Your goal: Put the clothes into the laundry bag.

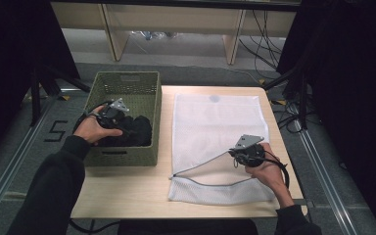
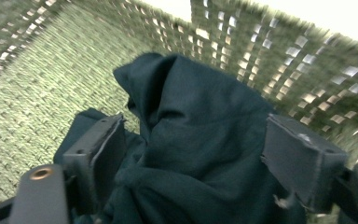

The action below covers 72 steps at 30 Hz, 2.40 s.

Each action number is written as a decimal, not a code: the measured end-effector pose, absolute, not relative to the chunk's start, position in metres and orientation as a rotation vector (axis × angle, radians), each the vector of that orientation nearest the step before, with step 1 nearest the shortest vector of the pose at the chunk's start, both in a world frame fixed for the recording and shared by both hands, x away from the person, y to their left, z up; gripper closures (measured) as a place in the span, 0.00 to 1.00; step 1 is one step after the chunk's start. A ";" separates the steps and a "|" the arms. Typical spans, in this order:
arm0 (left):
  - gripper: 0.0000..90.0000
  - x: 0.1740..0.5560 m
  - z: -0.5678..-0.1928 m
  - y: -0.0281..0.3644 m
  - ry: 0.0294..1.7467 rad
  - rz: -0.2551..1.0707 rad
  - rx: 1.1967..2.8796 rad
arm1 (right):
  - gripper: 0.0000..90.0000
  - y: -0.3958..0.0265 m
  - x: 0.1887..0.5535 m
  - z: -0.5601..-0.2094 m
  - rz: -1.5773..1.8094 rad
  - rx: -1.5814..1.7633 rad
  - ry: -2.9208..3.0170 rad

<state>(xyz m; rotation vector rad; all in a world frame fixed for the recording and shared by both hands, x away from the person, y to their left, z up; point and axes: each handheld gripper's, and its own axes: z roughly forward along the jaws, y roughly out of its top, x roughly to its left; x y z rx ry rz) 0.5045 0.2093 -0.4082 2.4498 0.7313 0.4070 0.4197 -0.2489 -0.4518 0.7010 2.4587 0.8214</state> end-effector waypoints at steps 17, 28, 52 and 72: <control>0.82 0.556 -0.442 0.226 1.261 0.651 2.328 | 0.99 -0.251 0.420 -0.454 0.811 0.696 2.464; 0.32 0.542 -0.426 0.242 1.217 0.392 2.261 | 0.99 -0.250 0.420 -0.454 0.804 0.699 2.470; 0.01 0.554 -0.488 0.222 1.075 0.329 2.521 | 0.98 -0.247 0.418 -0.456 0.766 0.665 2.484; 0.40 0.547 -0.460 0.227 1.127 0.335 2.508 | 0.99 -0.247 0.419 -0.456 0.774 0.655 2.489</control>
